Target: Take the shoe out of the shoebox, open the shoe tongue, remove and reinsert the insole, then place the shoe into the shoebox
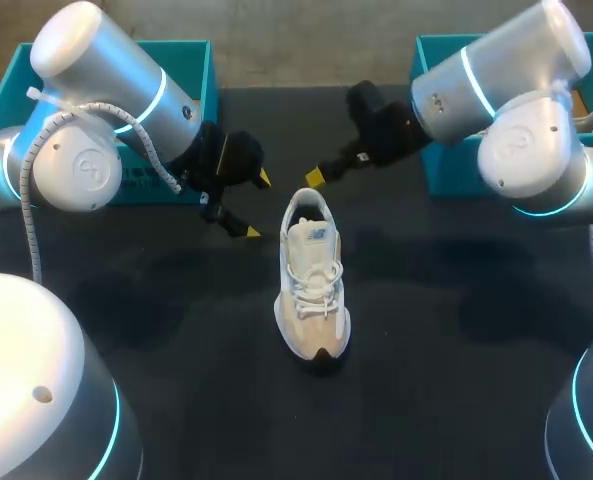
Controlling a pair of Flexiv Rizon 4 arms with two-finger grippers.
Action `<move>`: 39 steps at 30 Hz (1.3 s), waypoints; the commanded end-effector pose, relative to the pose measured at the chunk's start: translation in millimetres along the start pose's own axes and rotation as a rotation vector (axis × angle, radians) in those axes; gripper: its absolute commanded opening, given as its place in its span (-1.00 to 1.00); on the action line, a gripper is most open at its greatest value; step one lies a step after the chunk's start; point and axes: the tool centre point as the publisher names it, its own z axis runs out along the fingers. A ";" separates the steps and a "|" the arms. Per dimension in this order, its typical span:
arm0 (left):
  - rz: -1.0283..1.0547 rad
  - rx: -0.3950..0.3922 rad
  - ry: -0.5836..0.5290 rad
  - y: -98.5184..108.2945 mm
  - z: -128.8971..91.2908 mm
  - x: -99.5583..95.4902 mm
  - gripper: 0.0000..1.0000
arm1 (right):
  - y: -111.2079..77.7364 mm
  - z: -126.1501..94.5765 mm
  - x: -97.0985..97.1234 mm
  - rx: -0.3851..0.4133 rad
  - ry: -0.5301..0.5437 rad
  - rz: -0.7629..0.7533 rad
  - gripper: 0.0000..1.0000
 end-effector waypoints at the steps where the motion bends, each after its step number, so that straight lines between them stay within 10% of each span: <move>1: 0.000 -0.002 0.001 -0.1 0.0 -0.2 1.00 | -0.9 -0.9 1.9 0.001 -0.020 0.002 -1.00; 39: -0.210 0.119 -0.019 59.9 -132.9 -8.3 1.00 | -32.0 42.7 -20.6 0.162 -0.560 0.318 -1.00</move>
